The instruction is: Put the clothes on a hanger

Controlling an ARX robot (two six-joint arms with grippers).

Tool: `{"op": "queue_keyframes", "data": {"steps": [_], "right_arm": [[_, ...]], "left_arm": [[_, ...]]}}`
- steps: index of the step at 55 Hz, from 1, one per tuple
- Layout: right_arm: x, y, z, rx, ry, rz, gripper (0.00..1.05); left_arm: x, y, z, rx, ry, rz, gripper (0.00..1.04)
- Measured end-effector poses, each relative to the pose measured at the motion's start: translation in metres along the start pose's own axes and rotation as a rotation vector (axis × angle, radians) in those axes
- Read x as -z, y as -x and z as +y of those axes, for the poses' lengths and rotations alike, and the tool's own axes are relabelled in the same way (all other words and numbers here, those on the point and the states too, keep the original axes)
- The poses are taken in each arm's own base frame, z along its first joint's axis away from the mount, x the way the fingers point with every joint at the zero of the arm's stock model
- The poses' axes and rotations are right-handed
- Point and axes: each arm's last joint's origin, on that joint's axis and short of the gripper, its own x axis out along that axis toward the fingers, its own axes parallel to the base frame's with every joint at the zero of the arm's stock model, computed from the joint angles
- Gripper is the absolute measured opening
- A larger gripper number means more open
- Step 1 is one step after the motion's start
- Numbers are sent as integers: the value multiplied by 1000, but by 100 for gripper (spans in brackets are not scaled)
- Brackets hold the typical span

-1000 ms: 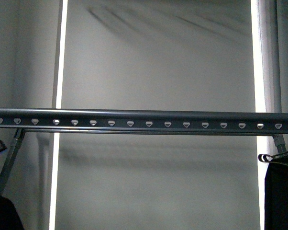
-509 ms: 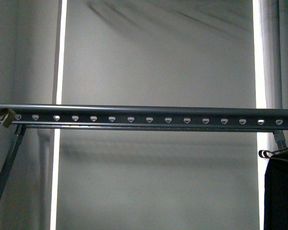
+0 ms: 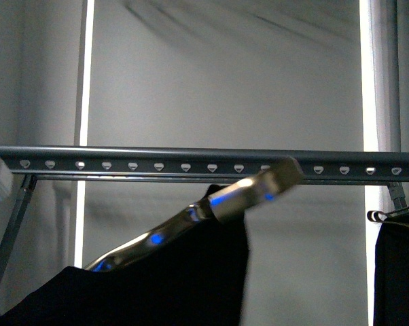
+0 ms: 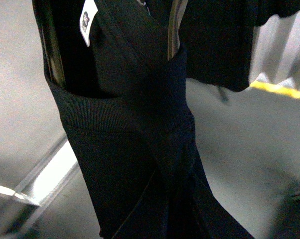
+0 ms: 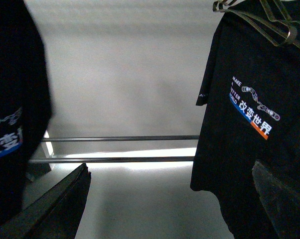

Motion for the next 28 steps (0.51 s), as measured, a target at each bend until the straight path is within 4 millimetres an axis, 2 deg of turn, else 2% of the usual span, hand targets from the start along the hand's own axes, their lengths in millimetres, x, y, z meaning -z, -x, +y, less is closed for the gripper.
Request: {"op": "queue_keyframes", "data": {"steps": [12,20,28], "right_arm": [[0,0,0,0,0,0,97],[0,0,0,-1,0,0,97],[0,0,0,0,0,0,97]], "left_arm": [[-21,-25,11,-34,-592,-22,5],[-30,-41,15,-36,-807,-64,5],[-30,-44,15,-36,-872,-68,5]]}}
